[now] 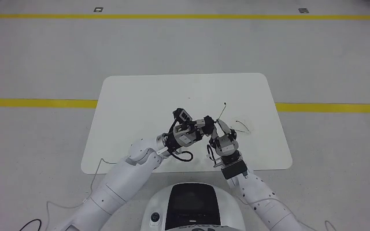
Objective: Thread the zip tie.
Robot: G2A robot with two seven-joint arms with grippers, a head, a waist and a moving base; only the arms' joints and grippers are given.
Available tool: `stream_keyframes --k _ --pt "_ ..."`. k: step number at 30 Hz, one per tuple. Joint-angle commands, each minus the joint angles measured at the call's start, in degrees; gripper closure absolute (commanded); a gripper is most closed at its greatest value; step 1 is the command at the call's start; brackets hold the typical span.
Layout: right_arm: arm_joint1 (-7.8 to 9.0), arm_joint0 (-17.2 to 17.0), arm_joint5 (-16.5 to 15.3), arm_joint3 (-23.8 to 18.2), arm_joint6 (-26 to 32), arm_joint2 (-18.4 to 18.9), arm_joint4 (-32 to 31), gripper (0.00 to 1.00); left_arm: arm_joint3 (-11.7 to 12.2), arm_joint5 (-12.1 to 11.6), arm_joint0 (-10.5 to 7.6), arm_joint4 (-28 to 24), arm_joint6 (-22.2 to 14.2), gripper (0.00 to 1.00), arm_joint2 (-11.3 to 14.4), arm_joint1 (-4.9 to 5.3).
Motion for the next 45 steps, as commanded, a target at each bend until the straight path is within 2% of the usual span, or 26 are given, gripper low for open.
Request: stream_keyframes --k 1,11,20,35,45 --pt "-0.09 0.02 -0.06 0.05 -0.01 0.07 -0.04 0.87 0.0 0.0 0.0 0.0 0.0 1.0 0.0 0.0" --pt "-0.62 0.11 -0.45 0.24 -0.07 0.52 -0.33 0.89 0.0 0.0 0.0 0.0 0.0 1.0 0.0 0.0" --pt "-0.97 0.02 -0.81 0.3 0.2 0.96 -0.84 1.0 0.0 0.0 0.0 0.0 0.0 1.0 0.0 0.0" --pt "-1.32 -0.55 -0.04 1.0 1.04 1.92 -3.07 1.0 0.0 0.0 0.0 0.0 0.0 1.0 0.0 0.0" --pt "-0.88 -0.29 1.15 2.05 1.11 1.38 -3.07 1.0 0.0 0.0 0.0 0.0 0.0 1.0 0.0 0.0"
